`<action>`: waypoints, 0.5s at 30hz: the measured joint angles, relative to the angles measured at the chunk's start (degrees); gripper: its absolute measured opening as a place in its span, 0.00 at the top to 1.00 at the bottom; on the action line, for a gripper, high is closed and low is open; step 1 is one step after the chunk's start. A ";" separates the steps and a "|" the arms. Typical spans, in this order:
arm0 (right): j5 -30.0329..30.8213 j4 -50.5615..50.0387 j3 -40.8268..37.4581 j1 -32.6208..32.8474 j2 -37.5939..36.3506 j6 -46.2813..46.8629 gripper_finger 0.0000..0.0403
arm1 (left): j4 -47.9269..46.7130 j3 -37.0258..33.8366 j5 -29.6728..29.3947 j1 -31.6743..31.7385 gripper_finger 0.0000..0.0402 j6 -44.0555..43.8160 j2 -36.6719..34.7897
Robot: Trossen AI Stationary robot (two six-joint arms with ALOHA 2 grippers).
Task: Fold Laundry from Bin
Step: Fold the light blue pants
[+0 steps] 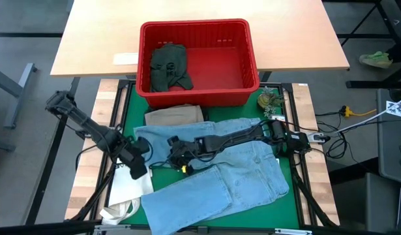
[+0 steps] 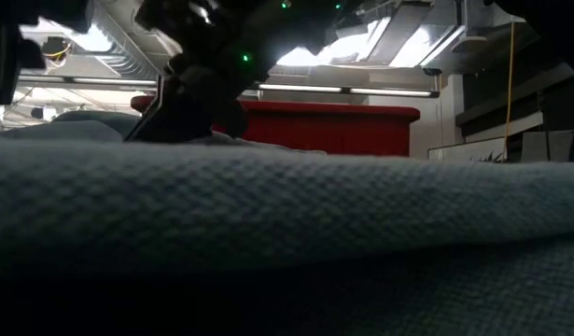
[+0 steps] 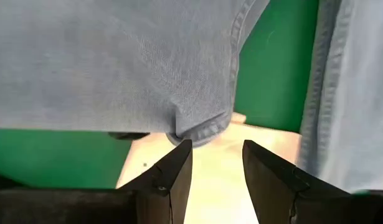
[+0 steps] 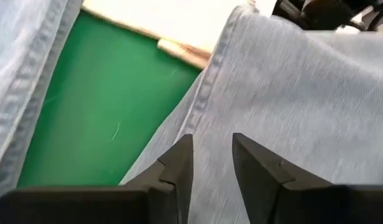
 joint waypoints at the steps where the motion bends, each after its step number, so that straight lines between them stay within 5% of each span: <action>1: 0.00 0.11 0.00 0.00 -0.11 0.00 0.72 | 1.20 -1.36 -0.67 -0.81 0.66 -0.05 0.00; 15: -0.02 0.53 0.02 0.00 -0.87 0.00 0.72 | 9.12 -12.86 -1.08 -3.72 0.66 2.07 0.00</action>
